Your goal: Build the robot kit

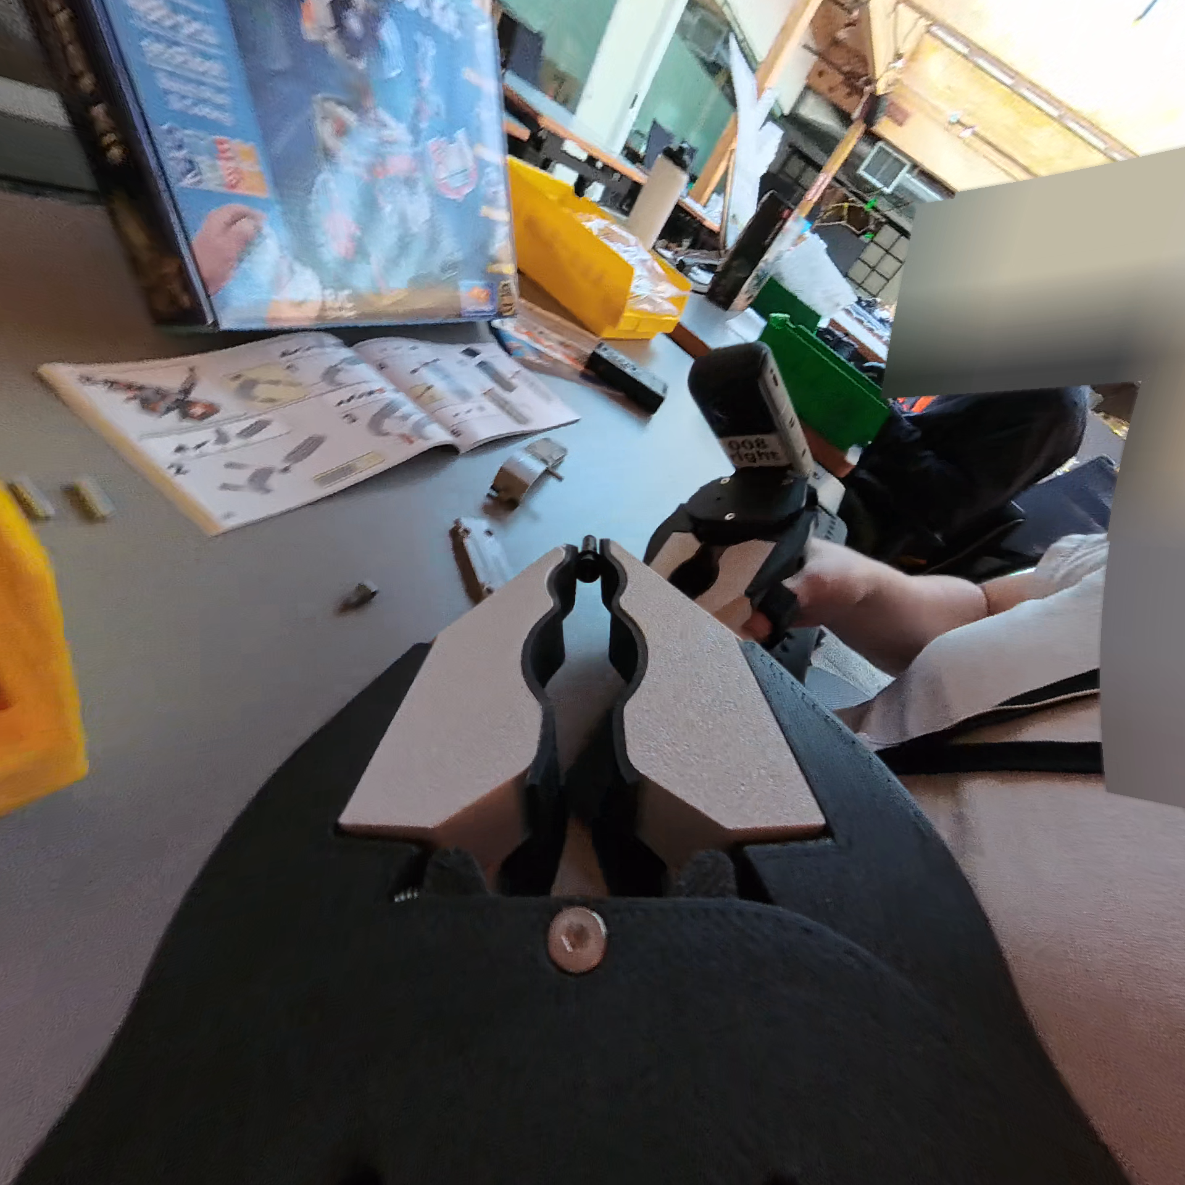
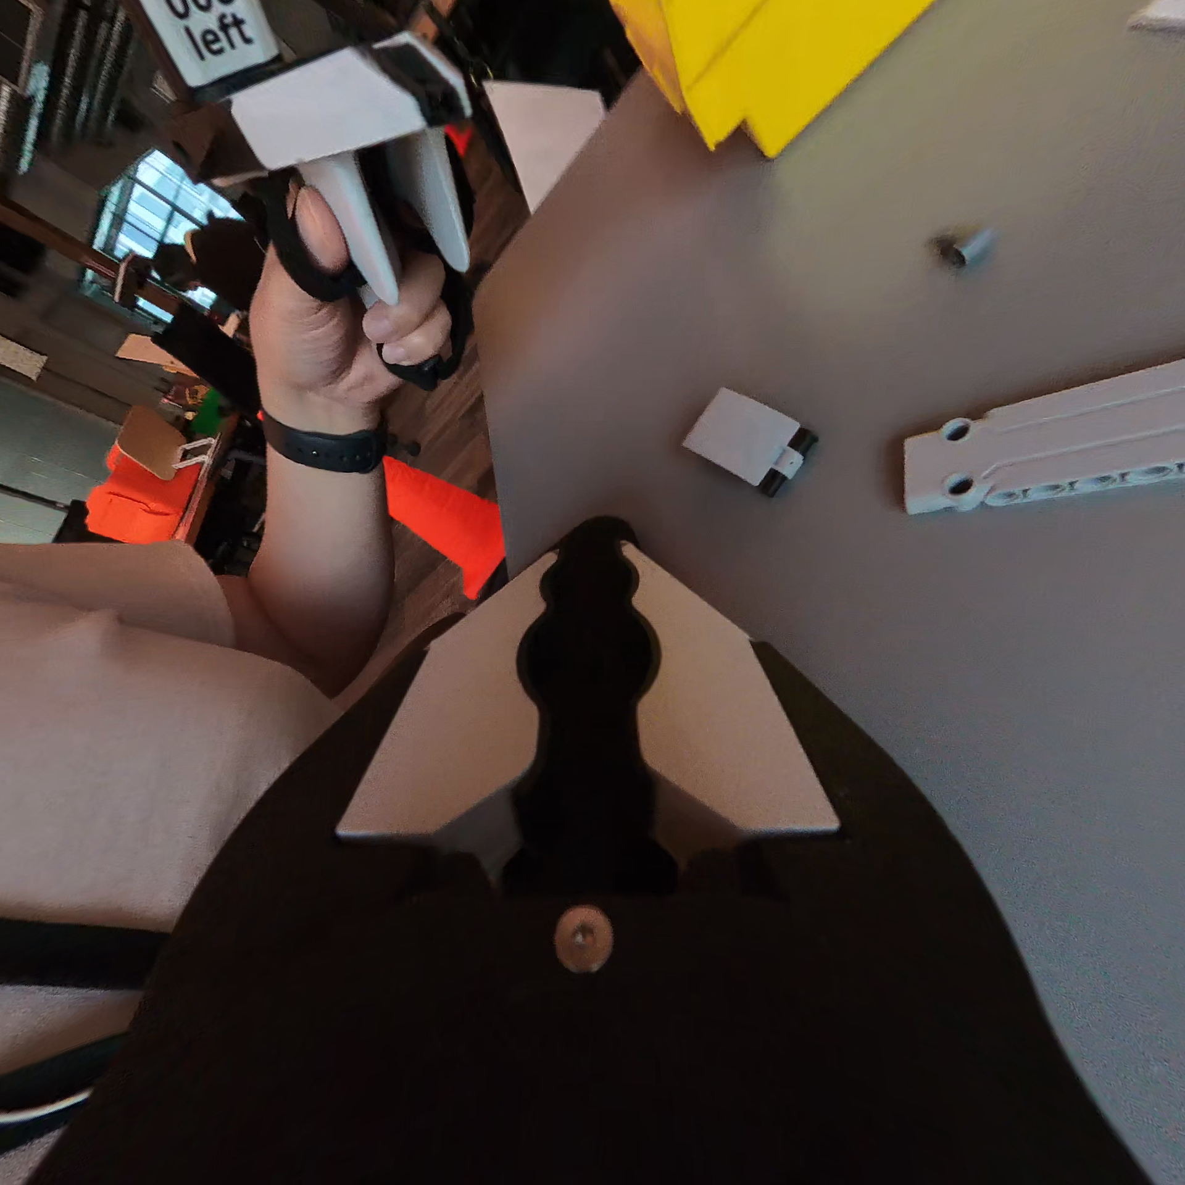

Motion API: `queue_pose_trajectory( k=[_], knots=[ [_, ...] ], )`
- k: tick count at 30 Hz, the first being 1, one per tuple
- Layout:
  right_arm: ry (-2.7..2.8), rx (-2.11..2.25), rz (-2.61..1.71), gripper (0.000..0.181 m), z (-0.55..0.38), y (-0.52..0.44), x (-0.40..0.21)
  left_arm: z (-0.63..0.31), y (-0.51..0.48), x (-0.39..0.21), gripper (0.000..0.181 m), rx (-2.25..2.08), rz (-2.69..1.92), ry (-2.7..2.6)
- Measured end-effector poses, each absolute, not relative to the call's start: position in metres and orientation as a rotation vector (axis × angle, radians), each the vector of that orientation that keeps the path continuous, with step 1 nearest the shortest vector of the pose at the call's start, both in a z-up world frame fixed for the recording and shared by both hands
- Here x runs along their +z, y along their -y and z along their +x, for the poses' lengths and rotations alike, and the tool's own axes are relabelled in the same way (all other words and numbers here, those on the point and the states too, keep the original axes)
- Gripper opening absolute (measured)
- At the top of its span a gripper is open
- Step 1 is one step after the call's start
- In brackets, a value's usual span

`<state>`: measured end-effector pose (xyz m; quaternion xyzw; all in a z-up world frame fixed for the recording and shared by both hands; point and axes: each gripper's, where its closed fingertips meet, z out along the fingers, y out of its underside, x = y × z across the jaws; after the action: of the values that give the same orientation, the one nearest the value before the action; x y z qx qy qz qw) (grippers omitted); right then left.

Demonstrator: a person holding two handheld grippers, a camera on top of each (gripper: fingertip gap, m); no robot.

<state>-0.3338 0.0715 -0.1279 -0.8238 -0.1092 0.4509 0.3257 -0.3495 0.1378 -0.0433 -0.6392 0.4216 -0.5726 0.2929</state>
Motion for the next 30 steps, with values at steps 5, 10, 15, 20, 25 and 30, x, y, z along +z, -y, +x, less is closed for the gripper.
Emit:
queue_pose_trajectory(
  k=[5,10,15,20,25,30],
  knots=[
    [0.296,1.236,-2.222,0.02,-0.351,-0.085,-0.133,-0.354,-0.147,-0.069,0.005,-1.506,-1.784,-1.137],
    [0.319,1.244,-1.708,0.018,-0.354,-0.102,-0.059,-0.353,-0.118,-0.049,0.005,-1.629,-1.603,-1.206],
    [0.945,0.444,-1.415,0.016,-0.359,-0.089,-0.039,-0.357,-0.098,-0.034,0.005,-1.828,-1.593,-1.198],
    [1.083,0.176,-1.31,0.017,-0.361,-0.094,-0.029,-0.354,-0.085,-0.029,0.005,-1.883,-1.594,-1.232],
    [1.136,0.144,-1.286,0.006,-0.364,-0.09,-0.029,-0.351,-0.081,-0.026,0.005,-1.926,-1.592,-1.217],
    [1.135,0.277,-1.323,0.005,-0.363,-0.084,-0.031,-0.35,-0.075,-0.028,0.004,-1.981,-1.617,-1.243]
  ],
)
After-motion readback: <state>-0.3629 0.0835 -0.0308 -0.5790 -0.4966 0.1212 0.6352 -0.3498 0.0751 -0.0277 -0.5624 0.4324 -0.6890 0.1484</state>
